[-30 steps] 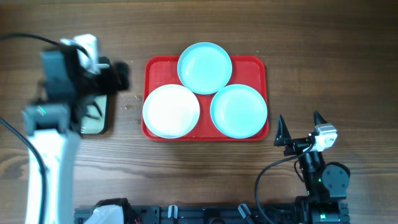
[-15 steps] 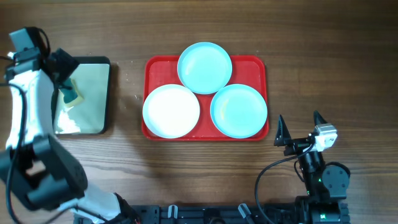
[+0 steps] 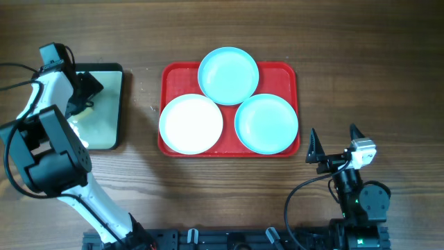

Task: Clean dirty plates on tray and stack at the side
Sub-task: 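Grasp the green-yellow sponge with the left gripper, then dip the held sponge in the water of the black tray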

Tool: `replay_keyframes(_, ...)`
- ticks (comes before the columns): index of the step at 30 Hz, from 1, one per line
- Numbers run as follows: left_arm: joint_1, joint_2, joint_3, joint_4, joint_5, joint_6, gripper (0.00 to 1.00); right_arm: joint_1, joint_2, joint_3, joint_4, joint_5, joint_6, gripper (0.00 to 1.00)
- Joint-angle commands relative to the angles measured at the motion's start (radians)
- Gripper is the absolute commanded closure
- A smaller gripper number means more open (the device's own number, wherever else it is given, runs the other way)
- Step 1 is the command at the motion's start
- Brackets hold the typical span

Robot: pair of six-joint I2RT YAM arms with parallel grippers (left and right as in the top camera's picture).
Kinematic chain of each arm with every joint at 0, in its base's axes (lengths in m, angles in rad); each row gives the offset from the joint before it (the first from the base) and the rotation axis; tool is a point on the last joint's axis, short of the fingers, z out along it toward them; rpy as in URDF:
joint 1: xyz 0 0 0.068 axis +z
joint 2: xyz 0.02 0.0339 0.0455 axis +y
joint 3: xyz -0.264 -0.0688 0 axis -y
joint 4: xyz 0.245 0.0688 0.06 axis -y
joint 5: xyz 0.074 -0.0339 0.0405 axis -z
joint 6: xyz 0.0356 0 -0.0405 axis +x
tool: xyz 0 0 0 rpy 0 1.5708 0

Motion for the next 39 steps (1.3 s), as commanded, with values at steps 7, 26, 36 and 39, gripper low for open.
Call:
replay_keyframes(7, 0.003, 0.039, 0.011, -0.001, -0.027, 0.056, 0.96, 0.006, -0.006, -0.002, 0.003, 0.006, -0.005, 0.00)
replay_keyframes(26, 0.047, 0.039, 0.011, 0.009, 0.151, 0.041, 0.00, 0.006, -0.006, -0.002, 0.003, 0.006, -0.006, 0.00)
replay_keyframes(36, 0.046, 0.039, 0.011, -0.053, 0.110, 0.042, 0.72, 0.006, -0.006, -0.002, 0.003, 0.006, -0.005, 0.00)
replay_keyframes(39, 0.046, 0.039, 0.011, -0.049, 0.096, 0.042, 0.91, 0.006, -0.006, -0.002, 0.003, 0.006, -0.006, 0.00)
